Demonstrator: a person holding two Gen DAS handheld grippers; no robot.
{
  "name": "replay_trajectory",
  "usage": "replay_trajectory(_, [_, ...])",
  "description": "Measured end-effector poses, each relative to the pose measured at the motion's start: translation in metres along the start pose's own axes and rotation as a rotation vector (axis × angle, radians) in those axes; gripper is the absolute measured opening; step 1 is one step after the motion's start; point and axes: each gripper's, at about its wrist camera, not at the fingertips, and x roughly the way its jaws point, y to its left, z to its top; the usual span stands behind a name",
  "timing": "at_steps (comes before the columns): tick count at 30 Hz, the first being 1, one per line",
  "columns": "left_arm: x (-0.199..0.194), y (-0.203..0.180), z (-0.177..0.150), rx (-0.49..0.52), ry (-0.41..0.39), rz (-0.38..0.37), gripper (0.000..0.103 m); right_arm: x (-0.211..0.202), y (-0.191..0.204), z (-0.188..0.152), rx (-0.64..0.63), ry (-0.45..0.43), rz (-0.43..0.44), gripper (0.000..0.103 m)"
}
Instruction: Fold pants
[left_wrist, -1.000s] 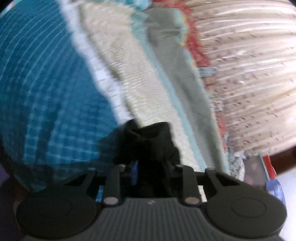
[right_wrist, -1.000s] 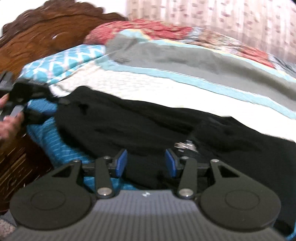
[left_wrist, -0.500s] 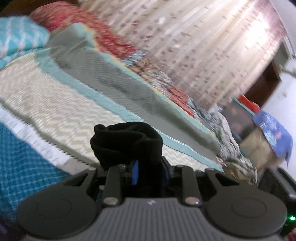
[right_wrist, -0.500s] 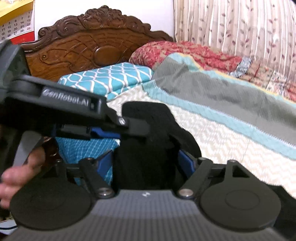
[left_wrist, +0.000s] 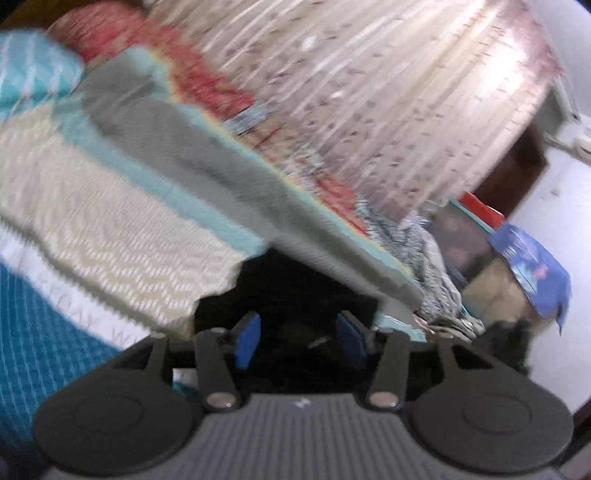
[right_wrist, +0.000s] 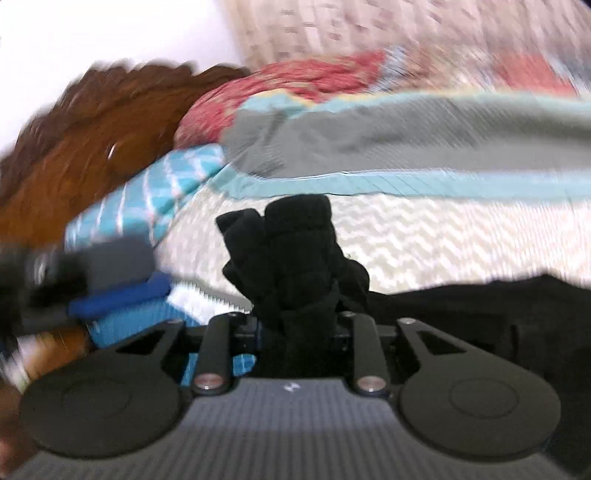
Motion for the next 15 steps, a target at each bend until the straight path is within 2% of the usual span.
replay_trajectory(4, [0.027,0.008,-0.006,-0.065,0.062,0.021,0.047,-0.022,-0.029,0.014,0.177,-0.061,0.028,0.028])
replay_trajectory(9, [0.091,-0.001,-0.02,-0.048,0.21,0.053,0.047,-0.062,-0.069,0.014,0.278,-0.16,-0.028,0.028])
replay_trajectory(11, [0.112,-0.016,-0.028,-0.025,0.255,0.039,0.047,-0.076,-0.085,0.011,0.319,-0.193,-0.061,0.028])
replay_trajectory(15, [0.142,-0.052,-0.041,0.081,0.309,0.007,0.047,-0.104,-0.124,0.001,0.41,-0.254,-0.12,0.028])
